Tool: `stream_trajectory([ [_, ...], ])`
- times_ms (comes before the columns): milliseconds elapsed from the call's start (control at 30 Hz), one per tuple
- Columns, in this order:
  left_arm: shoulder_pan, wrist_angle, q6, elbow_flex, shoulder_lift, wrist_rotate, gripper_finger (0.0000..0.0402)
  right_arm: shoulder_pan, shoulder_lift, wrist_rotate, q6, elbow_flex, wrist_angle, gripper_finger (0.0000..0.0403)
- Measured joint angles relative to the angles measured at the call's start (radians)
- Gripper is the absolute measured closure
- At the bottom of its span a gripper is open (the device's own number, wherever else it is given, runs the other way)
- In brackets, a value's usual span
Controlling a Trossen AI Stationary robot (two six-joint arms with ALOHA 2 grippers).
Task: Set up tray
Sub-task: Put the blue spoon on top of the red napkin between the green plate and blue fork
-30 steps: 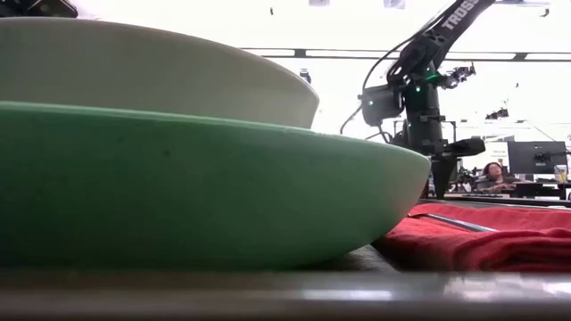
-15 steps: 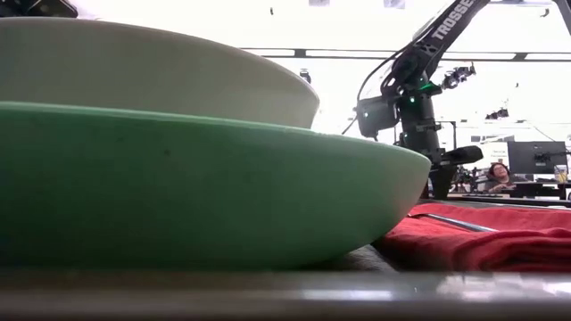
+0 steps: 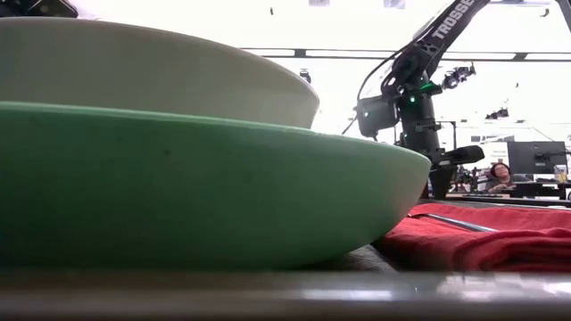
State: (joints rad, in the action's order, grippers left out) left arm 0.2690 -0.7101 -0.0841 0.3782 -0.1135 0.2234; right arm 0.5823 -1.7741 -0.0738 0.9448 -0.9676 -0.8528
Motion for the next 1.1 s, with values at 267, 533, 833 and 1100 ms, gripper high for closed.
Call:
stream_trajectory([
  [267, 0.000, 0.000, 0.000, 0.000, 0.000, 0.000, 0.0328, -0.002, -0.001, -0.024, -0.007, 0.002, -0.005, 0.0394],
  [533, 0.000, 0.000, 0.000, 0.000, 0.000, 0.000, 0.0328, -0.002, -0.002, -0.035, -0.006, 0.002, -0.008, 0.0400],
  [833, 0.000, 0.000, 0.000, 0.000, 0.000, 0.000, 0.0328, -0.001, -0.002, -0.039, -0.002, 0.000, -0.021, 0.0401],
  [1100, 0.000, -0.004, 0.000, 0.000, 0.000, -0.001, 0.0328, 0.000, -0.009, -0.054, -0.003, -0.058, -0.084, 0.0402],
])
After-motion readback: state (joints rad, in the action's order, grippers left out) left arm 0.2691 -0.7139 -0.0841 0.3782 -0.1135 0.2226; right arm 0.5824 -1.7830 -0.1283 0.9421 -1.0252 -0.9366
